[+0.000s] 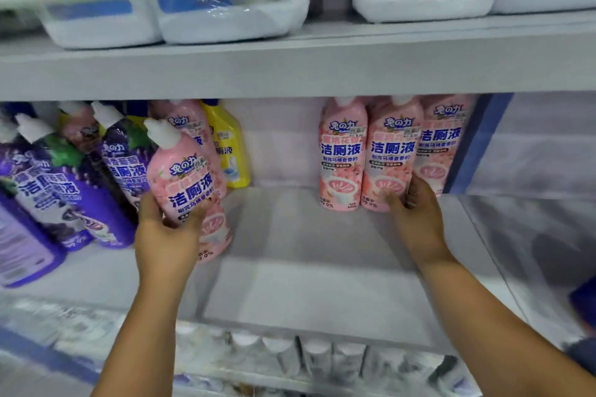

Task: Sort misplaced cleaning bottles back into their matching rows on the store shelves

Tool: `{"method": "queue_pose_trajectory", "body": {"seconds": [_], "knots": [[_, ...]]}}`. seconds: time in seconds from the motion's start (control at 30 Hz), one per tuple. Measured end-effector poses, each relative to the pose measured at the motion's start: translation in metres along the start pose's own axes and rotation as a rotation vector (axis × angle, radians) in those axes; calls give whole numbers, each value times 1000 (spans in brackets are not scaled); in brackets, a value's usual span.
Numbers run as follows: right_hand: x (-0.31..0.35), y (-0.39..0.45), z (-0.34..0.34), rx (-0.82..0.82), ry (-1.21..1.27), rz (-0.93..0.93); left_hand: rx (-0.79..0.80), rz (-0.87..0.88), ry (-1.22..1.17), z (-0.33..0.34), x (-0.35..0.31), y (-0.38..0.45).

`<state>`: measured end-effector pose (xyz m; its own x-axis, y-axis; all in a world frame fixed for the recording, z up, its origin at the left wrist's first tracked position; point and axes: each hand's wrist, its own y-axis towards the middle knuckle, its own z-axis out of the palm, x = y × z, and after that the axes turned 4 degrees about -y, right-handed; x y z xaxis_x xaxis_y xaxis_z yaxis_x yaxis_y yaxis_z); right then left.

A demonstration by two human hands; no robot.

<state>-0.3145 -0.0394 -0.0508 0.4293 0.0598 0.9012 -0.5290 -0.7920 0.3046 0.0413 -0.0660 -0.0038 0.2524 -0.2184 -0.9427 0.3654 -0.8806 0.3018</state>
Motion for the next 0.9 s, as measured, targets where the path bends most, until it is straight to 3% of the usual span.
{"method": "queue_pose_trajectory", "body": {"seconds": [0.17,0.33,0.4,0.5,0.6,0.73,0.83,0.9], "knots": [[25,-17,3,-178,104,-36,334,-32,-165,56,-19,-27],[75,-28,-5,341,281,-16,622,4,-262,124,-56,-67],[77,-25,-21,386,370,6,720,56,-242,144,-68,-75],[67,-22,-43,254,364,37,859,195,-159,166,-71,-75],[51,-17,-61,65,338,64,742,342,-91,176,-55,-62],[39,-2,-77,-117,262,70,463,163,-58,178,-32,-42],[33,5,-76,-182,242,33,541,27,-45,183,-25,-32],[29,7,-72,-212,310,-11,631,31,-129,188,-21,-28]]}}
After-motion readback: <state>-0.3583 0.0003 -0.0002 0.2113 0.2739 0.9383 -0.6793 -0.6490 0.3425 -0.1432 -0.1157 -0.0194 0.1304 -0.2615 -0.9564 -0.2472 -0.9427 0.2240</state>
